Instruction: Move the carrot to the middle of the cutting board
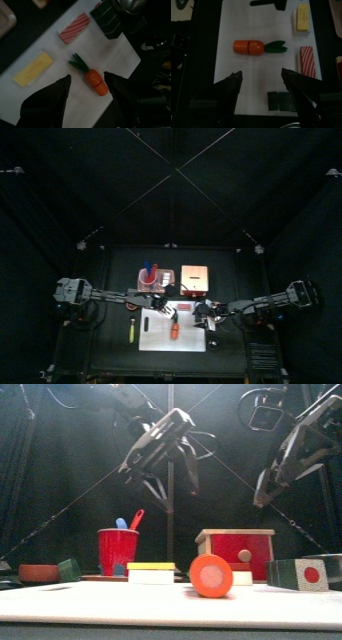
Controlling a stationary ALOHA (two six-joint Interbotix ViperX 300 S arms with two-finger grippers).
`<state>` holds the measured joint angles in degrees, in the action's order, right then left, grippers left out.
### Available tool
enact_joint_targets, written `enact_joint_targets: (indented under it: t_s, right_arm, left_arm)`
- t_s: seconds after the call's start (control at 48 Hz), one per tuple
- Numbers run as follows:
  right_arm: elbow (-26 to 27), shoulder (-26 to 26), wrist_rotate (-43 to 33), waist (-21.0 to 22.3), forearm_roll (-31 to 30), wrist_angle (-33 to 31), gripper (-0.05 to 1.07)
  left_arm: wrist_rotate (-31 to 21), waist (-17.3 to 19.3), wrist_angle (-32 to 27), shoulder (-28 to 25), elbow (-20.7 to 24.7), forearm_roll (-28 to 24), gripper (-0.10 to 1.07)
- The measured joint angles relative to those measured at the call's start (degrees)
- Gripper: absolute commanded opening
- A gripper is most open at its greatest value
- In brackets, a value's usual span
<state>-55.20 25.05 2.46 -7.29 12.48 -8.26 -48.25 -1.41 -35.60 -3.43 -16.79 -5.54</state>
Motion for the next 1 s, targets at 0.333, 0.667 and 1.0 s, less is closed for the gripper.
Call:
enact_joint_targets:
  t_s: [0.333, 0.667, 1.0]
  right_arm:
    - [4.1, 0.1, -0.2, 2.3, 3.1, 0.4, 0.94]
    - [5.2, -1.2, -0.2, 3.5, 3.3, 4.2, 0.94]
    - [5.7, -4.3, -0.2, 4.9, 4.6, 4.7, 0.94]
  left_arm:
    - [22.1, -0.5, 17.3, 15.1, -15.9, -2.1, 0.9]
    - [31.3, -0.4, 37.7, 33.7, -37.7, -2.9, 0.9]
    - [31.6, 1.3, 41.1, 40.6, -44.3, -3.0, 0.9]
